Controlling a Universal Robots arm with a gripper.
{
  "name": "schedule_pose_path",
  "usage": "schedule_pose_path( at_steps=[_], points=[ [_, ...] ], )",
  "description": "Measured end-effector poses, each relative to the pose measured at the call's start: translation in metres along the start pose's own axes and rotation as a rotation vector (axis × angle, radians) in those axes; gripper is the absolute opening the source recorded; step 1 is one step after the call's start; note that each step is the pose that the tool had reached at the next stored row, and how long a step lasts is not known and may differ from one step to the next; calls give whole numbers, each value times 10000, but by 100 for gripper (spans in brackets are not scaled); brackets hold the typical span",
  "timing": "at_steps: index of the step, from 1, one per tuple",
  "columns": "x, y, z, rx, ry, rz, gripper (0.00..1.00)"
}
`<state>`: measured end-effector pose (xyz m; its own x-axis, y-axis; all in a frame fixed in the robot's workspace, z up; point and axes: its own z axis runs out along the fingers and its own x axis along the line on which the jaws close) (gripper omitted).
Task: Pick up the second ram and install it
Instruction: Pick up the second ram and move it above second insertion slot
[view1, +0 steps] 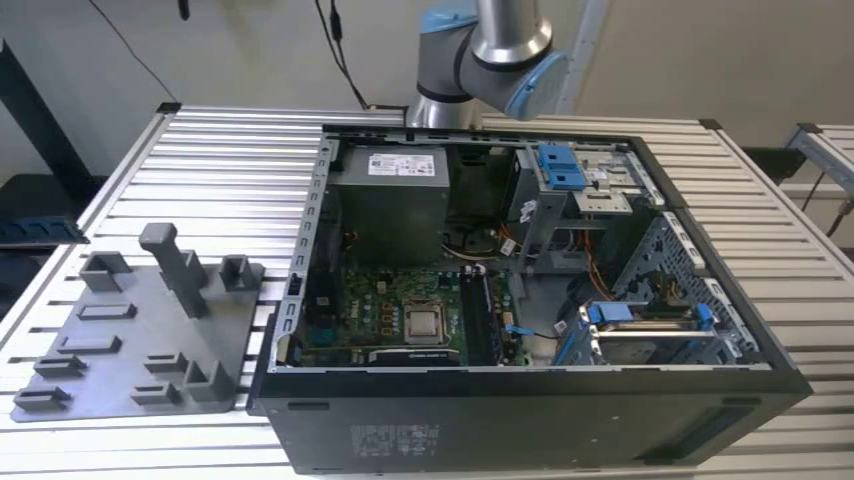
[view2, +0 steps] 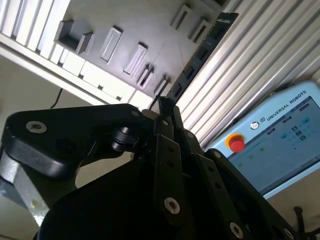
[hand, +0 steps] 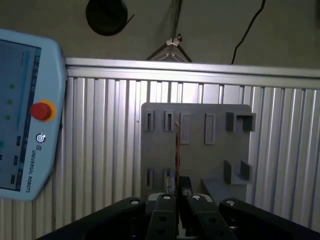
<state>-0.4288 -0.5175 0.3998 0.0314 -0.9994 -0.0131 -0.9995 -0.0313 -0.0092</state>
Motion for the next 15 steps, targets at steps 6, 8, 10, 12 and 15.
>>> schedule_pose_path(
  at_steps=[6, 8, 10, 12, 15],
  points=[
    [-1, 0, -105, 0, 0, 0, 14],
    [-1, 1, -124, 0, 0, -1, 14],
    [-2, 1, -141, -1, 0, -1, 14],
    [-3, 2, -140, 1, -9, 0, 14],
    [-3, 1, -141, 0, -14, 1, 14]
  ],
)
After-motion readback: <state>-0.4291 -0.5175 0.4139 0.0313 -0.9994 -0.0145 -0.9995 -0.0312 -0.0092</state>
